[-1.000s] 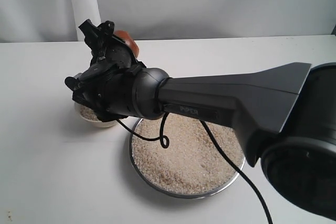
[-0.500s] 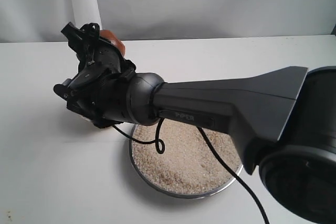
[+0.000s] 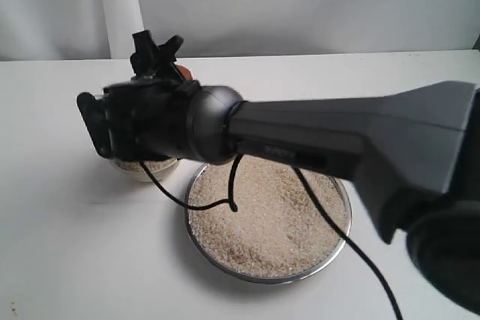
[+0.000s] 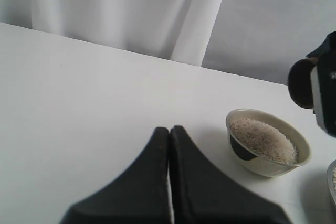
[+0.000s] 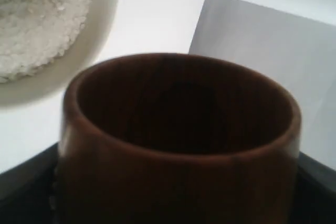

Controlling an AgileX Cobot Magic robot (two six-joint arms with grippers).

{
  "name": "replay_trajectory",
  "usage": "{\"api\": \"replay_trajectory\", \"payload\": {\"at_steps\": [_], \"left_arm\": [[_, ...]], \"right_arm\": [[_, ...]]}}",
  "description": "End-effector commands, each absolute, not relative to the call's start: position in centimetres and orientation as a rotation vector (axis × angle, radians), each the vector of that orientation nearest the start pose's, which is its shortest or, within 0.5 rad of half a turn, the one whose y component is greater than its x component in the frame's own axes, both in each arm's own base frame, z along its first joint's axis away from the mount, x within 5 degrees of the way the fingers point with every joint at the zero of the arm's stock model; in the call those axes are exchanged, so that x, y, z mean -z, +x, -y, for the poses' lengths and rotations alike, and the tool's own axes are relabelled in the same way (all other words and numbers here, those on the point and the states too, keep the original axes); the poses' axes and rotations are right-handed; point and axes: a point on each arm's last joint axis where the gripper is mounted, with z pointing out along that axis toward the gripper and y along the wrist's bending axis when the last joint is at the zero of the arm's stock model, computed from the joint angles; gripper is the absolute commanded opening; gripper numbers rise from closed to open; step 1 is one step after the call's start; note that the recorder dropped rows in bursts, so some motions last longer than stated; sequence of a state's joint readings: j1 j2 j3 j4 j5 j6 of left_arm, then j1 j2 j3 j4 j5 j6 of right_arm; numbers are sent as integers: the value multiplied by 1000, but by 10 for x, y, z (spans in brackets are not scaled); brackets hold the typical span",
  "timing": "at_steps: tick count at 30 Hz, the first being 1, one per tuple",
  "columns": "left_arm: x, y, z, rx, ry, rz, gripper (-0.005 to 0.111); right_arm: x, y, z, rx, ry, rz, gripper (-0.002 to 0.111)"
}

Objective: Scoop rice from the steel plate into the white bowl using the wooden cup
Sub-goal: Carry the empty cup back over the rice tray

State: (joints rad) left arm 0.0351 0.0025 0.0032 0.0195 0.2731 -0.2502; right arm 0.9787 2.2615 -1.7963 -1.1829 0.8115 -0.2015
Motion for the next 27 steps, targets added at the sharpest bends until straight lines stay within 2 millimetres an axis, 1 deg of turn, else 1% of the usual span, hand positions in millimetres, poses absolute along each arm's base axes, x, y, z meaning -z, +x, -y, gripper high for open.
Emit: {"api": "replay_trajectory", "payload": {"at_steps": [1, 4, 7, 10, 15, 18, 21, 24, 25, 27], "left_arm": [[-189, 55, -2, 147, -237, -1737, 0], [-189, 55, -2, 147, -237, -1737, 0], [-189, 55, -2, 147, -237, -1737, 0], [-189, 55, -2, 147, -237, -1737, 0], [-189, 55, -2, 147, -237, -1737, 0], [-189, 55, -2, 147, -237, -1737, 0], [-189, 55, -2, 147, -237, -1737, 0], [-189, 55, -2, 147, -237, -1737, 0], [-189, 55, -2, 147, -237, -1737, 0], [-189, 55, -2, 147, -237, -1737, 0]], "right_arm": [[-255, 327, -350, 853, -1790, -1542, 0], [-276, 321, -332, 793, -1822, -1639, 0], [-288, 318, -312, 816, -1866, -1731, 0], [-288, 319, -294, 916, -1944, -1834, 0], [-280, 326, -289, 925, -2037, -1807, 0], [-269, 327, -291, 920, -2138, -1767, 0], [-251, 329, -295, 905, -2257, -1726, 0], [-229, 333, -299, 919, -2348, -1698, 0], [-219, 335, -301, 927, -2389, -1686, 0], [-205, 338, -302, 966, -2440, -1660, 0]]}}
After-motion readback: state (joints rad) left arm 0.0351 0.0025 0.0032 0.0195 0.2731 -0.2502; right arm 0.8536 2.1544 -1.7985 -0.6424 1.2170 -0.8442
